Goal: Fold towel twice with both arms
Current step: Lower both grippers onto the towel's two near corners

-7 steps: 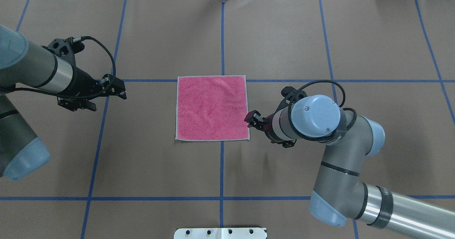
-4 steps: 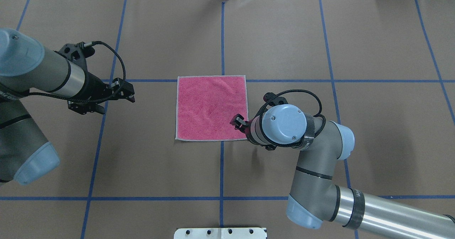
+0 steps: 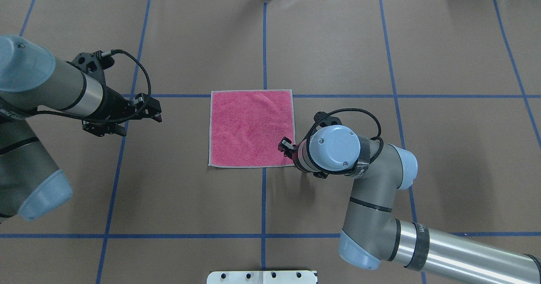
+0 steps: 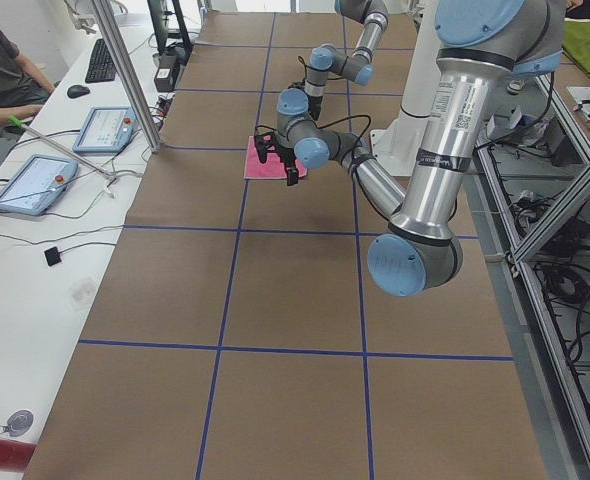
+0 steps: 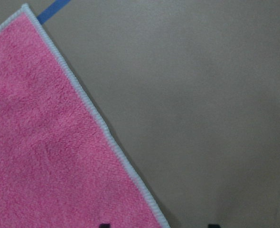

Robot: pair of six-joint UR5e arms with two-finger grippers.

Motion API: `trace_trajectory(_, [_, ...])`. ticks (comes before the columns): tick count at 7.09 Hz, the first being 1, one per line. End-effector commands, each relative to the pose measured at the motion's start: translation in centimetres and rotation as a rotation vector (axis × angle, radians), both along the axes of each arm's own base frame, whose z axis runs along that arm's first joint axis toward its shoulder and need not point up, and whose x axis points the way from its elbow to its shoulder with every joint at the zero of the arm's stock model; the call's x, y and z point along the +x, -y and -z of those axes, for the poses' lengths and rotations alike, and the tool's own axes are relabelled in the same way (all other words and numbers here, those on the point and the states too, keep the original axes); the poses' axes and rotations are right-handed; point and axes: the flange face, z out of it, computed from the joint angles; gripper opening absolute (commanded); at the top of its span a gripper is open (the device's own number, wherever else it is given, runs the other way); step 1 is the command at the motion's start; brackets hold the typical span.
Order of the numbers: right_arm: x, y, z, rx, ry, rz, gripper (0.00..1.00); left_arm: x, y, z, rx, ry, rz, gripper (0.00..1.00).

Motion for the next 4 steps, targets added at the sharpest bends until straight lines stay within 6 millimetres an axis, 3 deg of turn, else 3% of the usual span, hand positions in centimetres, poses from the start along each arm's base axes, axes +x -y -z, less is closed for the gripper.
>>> trace_trajectory(1, [-0.48,0.2,0.77,0.001,0.008,-0.002,0.69,0.01,0.01,0.04,0.0,-0.001,0.0,1.0])
trace_trajectory(4, [-0.85,0.35,0.48,-0.004,0.001,-0.003,0.61,-0.02,-0.02,0.11,0.002,-0.002,0.0,1.0])
